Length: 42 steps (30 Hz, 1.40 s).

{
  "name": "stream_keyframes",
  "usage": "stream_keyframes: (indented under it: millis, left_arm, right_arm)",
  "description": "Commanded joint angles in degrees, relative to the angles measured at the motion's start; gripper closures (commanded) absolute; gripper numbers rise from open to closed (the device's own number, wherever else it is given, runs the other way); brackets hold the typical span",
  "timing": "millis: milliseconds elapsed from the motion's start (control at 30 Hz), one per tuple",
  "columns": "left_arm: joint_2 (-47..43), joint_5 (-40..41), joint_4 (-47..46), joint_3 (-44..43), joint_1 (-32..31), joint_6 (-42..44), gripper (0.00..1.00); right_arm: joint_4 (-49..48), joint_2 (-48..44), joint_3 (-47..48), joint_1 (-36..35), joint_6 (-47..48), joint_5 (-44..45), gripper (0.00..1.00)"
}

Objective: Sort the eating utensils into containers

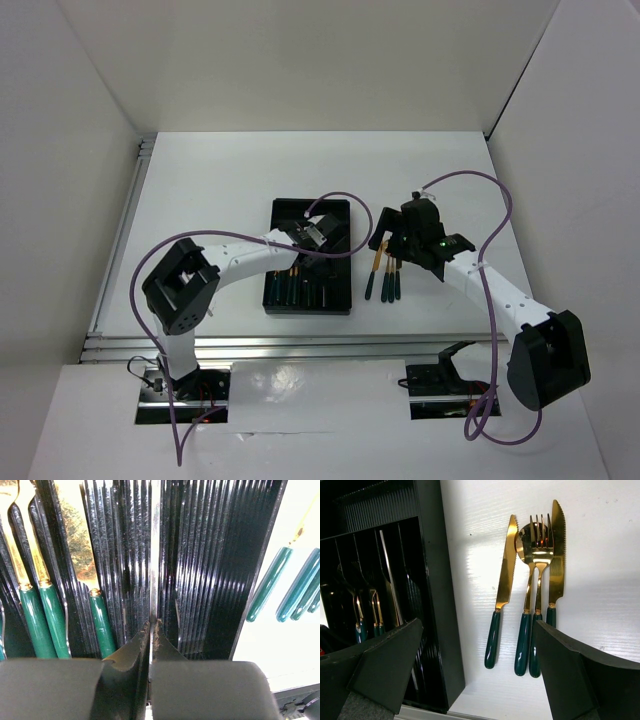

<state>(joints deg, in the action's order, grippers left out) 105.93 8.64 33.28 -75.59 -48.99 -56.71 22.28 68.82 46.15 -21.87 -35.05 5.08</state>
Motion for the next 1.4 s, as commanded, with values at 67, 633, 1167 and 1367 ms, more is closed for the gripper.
stream_keyframes:
  millis: [67,633,1167,1367]
  left_arm:
    - [-2.13,-2.58,1.43,-1.75,-0.4,2.92,1.0]
    - [-1.6,-4.17,5.22,-3.33,-0.4,2.84,1.0]
    - [-2.66,-1.17,8.47,-6.67,0.21,3.79,1.0]
    - [-2.66,-1.7,9.0,-6.68,0.74,4.33,1.0]
  right_arm:
    - [-0.49,0.0,-0.18,0.33,-0.2,-0.6,0.0]
    - [-0.49,-1.58,-1.24,0.33,-0.2,-1.13,0.0]
    - [-0.49,-2.11,-2.29,0.33,-0.2,-0.6,0.0]
    - [-0.49,-2.11,-2.82,0.33,-0.2,-0.6,0.0]
